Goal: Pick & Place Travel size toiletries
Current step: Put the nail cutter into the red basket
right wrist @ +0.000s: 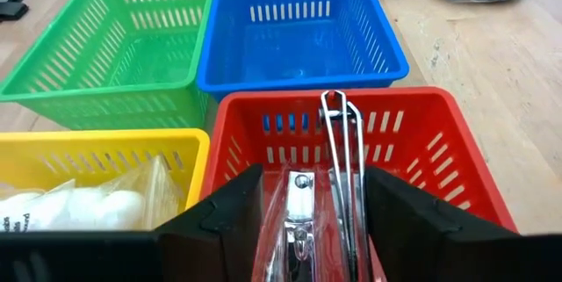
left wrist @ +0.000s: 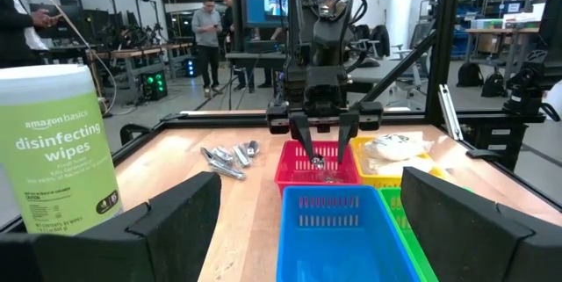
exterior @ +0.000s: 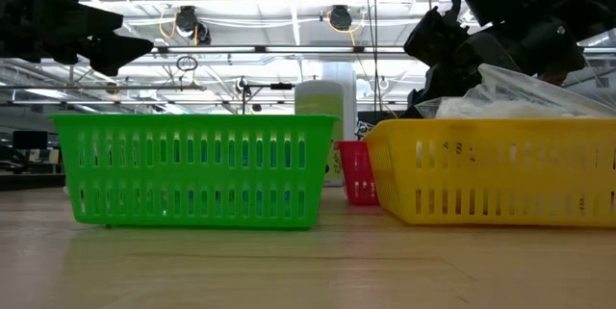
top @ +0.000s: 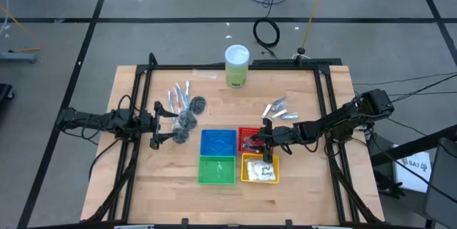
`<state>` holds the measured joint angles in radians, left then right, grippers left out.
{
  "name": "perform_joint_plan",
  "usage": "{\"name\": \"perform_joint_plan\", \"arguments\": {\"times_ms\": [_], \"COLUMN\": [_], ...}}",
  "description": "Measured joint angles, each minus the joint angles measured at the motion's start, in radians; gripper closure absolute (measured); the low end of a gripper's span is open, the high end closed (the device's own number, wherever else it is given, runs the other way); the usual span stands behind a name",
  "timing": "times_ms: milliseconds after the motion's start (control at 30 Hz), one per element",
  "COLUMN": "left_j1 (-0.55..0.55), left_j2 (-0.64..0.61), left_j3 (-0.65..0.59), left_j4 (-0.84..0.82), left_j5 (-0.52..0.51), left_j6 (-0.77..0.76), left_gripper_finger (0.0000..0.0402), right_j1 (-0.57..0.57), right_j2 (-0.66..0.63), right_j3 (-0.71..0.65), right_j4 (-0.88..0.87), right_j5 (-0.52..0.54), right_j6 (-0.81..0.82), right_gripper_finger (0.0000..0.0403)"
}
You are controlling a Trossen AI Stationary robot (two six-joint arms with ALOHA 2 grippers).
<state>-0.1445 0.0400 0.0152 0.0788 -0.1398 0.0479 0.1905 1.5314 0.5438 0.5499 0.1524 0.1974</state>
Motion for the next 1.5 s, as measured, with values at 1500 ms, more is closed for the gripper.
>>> {"name": "perform_joint_plan", "arguments": {"times_ms": [1500], "left_j1": [0.000], "left_j2": [0.000], "left_j3": [0.000], "left_j4": [0.000], "left_j5": [0.000], "left_j6": [0.000], "left_gripper_finger": [0.0055], "right_j1": [0.026], "right_j2": [-0.273], "right_j3": [0.050], "right_j4": [-0.420], "right_j5": [0.038], "right_j6": [-0.111], "right_gripper_finger": [0.0249]}}
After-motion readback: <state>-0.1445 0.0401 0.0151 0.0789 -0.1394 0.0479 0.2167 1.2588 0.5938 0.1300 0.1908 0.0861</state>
